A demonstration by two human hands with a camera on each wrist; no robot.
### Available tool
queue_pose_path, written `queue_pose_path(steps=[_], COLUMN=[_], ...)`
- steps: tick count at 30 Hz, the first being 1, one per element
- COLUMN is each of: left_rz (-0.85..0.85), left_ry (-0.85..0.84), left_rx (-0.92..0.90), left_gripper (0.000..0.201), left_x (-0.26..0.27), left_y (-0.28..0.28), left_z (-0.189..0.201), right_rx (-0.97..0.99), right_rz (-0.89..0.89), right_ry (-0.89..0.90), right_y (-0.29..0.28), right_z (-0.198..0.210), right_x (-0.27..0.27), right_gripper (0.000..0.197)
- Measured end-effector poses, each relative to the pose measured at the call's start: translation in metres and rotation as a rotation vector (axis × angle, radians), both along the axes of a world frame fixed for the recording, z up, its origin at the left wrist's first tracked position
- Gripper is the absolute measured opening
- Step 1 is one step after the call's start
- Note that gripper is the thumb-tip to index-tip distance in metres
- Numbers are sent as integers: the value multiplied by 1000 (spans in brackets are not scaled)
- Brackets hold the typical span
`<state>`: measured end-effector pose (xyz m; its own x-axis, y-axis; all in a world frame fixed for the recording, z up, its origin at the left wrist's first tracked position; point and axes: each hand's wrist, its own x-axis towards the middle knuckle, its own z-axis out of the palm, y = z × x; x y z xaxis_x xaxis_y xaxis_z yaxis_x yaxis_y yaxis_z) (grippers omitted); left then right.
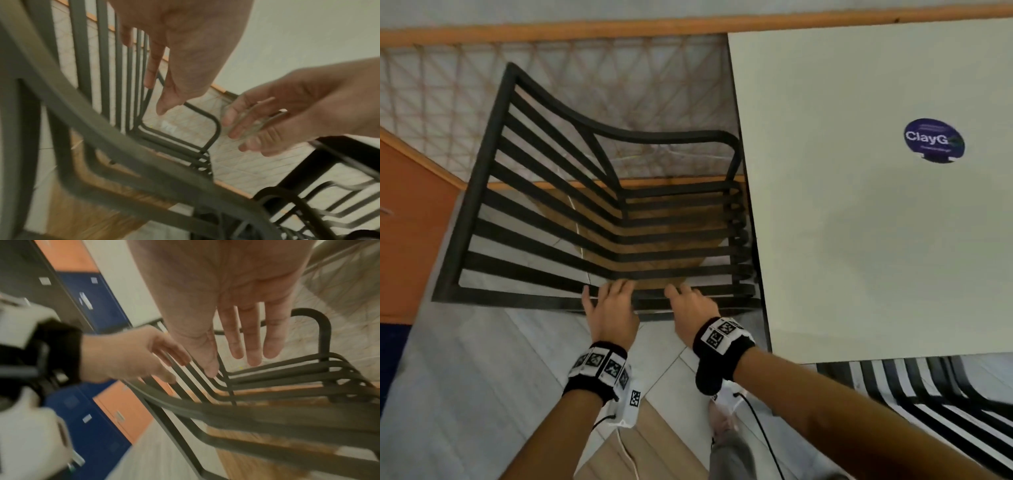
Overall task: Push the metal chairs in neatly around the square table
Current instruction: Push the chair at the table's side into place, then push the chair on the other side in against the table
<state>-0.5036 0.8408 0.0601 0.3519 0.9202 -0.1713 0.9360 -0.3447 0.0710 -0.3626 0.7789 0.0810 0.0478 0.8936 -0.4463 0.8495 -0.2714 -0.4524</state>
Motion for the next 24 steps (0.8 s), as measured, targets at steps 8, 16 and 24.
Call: queue_pose_path(steps=[8,16,24], left_rz=[-112,-435,-653], left_ry=[-251,-448,-409], left_rx=[-15,-200,-240], left_gripper=[33,24,25], left_x=[86,240,427], left_y=[-84,-253,-452], left_z=[85,150,181], right_rx=[310,470,405], right_rz=[-160,-320,-343], right_ry=[24,-239,-490], right_y=[-126,-365,-570], right_z=[94,126,166], right_x=[98,288,488], right_gripper=[19,11,14])
